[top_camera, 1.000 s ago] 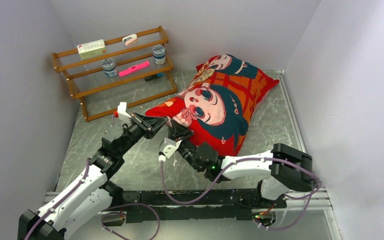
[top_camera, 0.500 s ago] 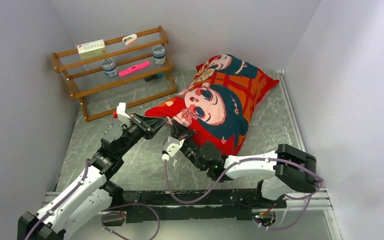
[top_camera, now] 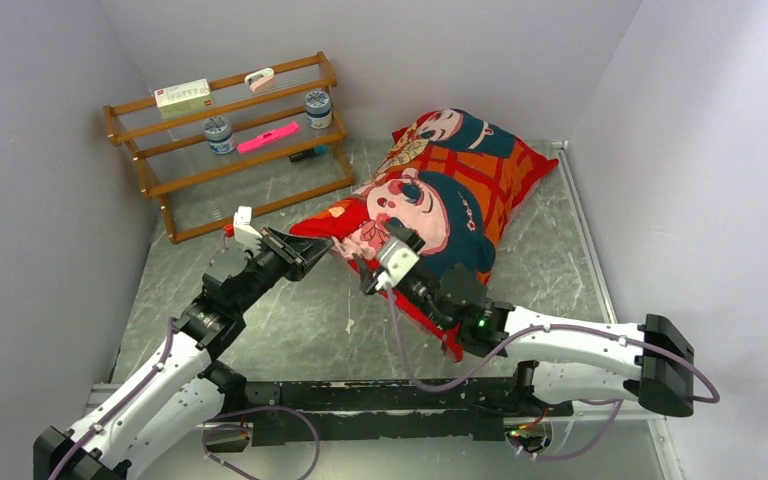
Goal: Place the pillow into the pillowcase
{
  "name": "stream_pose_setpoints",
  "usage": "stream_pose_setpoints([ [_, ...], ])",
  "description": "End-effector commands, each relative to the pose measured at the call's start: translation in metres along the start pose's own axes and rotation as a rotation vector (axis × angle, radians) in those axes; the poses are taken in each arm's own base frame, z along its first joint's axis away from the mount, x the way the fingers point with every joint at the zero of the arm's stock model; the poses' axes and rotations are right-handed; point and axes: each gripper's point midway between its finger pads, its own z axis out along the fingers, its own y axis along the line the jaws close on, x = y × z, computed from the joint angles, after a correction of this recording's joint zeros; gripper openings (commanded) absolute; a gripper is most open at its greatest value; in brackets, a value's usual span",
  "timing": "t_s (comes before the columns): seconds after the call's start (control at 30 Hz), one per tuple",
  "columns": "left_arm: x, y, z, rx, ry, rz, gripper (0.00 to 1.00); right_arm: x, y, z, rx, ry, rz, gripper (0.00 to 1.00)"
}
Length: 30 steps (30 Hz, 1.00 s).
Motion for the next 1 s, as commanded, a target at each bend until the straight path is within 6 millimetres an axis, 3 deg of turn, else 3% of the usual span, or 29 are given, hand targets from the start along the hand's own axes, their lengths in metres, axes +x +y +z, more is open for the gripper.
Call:
stream_pose_setpoints([
  [0.0,-0.017,-0.036,-0.008,0.032,-0.068,0.064,0.1,-0.003,-0.02,0.0,0.024,0.068,0.229,0.78],
  [0.1,-0.023,-0.011,-0.011,-0.115,-0.094,0.08,0.1,0.002,-0.032,0.001,0.073,0.13,0.296,0.85],
  [0.17,-0.024,0.006,-0.018,-0.198,-0.104,0.074,0.2,0.003,-0.035,0.0,0.098,0.156,0.342,0.99],
  [0.23,-0.031,0.021,-0.024,-0.269,-0.151,0.068,0.33,0.005,-0.037,-0.003,0.113,0.184,0.382,1.0],
  [0.37,-0.042,0.036,-0.036,-0.354,-0.215,0.08,0.42,0.01,-0.044,-0.008,0.173,0.249,0.456,1.0],
  [0.5,-0.055,0.03,-0.042,-0.386,-0.256,0.186,0.51,0.02,-0.049,-0.018,0.239,0.344,0.522,1.0],
  [0.6,-0.061,0.012,-0.037,-0.353,-0.234,0.36,0.59,0.032,-0.049,-0.029,0.278,0.432,0.564,1.0],
  [0.7,-0.058,-0.003,-0.028,-0.312,-0.152,0.576,0.81,0.044,-0.042,-0.042,0.292,0.509,0.626,1.0],
  [0.73,-0.058,-0.007,-0.027,-0.306,-0.123,0.642,0.94,0.048,-0.039,-0.046,0.292,0.53,0.641,1.0],
  [0.9,-0.052,-0.013,-0.022,-0.318,0.037,0.902,0.97,0.064,-0.044,-0.076,0.417,0.625,0.759,1.0],
  [0.97,-0.049,-0.019,-0.022,-0.313,0.101,0.974,0.97,0.061,-0.05,-0.091,0.448,0.665,0.793,1.0],
])
